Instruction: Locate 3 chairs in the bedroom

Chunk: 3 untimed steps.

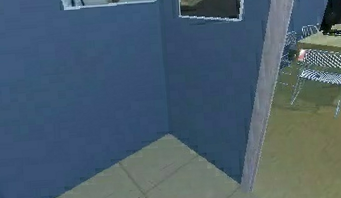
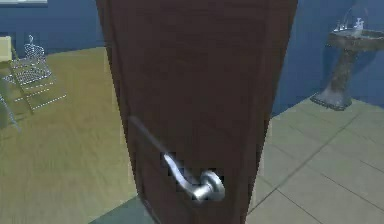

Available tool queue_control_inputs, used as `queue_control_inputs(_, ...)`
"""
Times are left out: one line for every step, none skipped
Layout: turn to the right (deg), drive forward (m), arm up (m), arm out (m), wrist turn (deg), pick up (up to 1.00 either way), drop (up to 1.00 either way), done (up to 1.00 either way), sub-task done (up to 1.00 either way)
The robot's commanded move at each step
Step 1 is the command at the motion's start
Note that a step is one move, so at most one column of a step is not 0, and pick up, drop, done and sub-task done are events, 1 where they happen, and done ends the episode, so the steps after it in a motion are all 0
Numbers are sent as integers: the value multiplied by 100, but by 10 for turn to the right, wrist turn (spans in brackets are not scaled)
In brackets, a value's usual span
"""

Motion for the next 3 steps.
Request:
queue_control_inputs(450, 0, 0, 0, 0, 0, 0, 0, 0)
queue_control_inputs(30, 0, 0, 0, 0, 0, 0, 0, 0)
queue_control_inputs(0, 100, 0, 0, 0, 0, 0, 0, 0)
